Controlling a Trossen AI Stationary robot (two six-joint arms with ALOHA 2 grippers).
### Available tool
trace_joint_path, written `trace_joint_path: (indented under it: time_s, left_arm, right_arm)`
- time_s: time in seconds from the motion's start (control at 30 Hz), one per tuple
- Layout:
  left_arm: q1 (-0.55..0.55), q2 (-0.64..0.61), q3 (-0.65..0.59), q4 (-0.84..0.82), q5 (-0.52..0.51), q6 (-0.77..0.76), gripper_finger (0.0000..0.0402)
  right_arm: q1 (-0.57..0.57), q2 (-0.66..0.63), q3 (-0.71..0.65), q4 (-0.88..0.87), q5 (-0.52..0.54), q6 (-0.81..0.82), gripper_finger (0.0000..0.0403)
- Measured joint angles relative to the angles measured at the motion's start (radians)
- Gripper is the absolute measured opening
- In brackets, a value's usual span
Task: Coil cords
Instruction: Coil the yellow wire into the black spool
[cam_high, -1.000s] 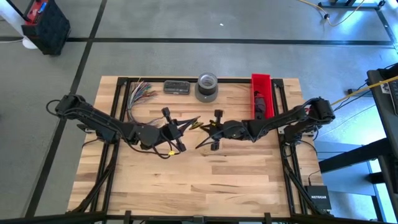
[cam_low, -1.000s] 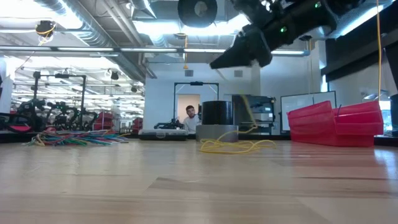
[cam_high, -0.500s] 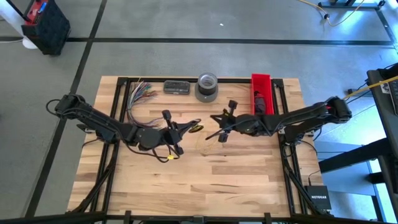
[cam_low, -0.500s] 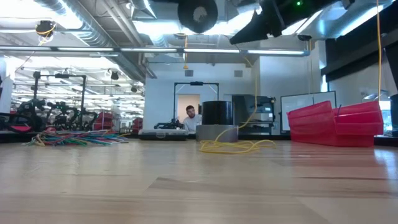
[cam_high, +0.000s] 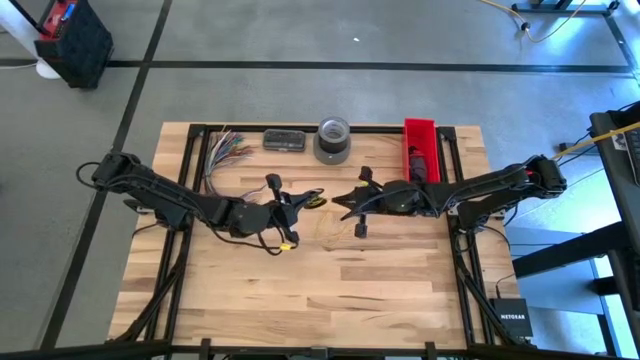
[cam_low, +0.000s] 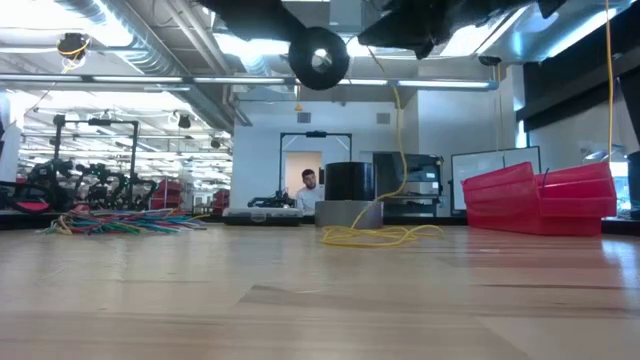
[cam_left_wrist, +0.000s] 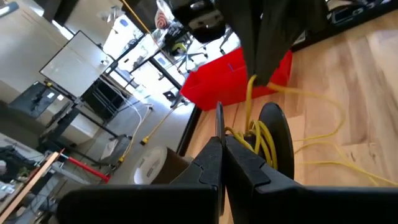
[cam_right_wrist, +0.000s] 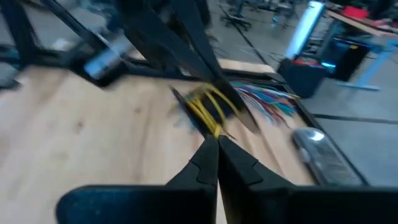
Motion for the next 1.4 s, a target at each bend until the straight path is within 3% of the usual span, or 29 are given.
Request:
trace_joint_path:
  time_s: [0.2,0.63,0.9,1.17,1.4]
  left_arm:
    - [0.024,0.007,0.0,0.009,0.003,-0.025,0.0001]
    - [0.03,0.012,0.0,0.015,0.056,-0.025,0.0001]
    - [0.031,0.012,0.0,0.025,0.09,-0.03,0.0001]
    - [0.035,0.012,0.0,0.028,0.1,-0.056,0.0001]
    - [0.038,0.012,0.0,0.029,0.095,-0.078,0.0001]
  right_arm:
    - [0.0,0.008,0.0,0.045,-0.089,0.063,0.0007]
    - [0.0,0.13,0.0,0.246,-0.102,0.112,0.001]
    - [0.0,0.164,-0.001,0.298,-0.107,0.11,0.0084]
    - [0.007,0.127,0.0,0.253,-0.221,0.036,0.0127]
    - [0.018,0.071,0.0,0.108,-0.192,0.008,0.0128]
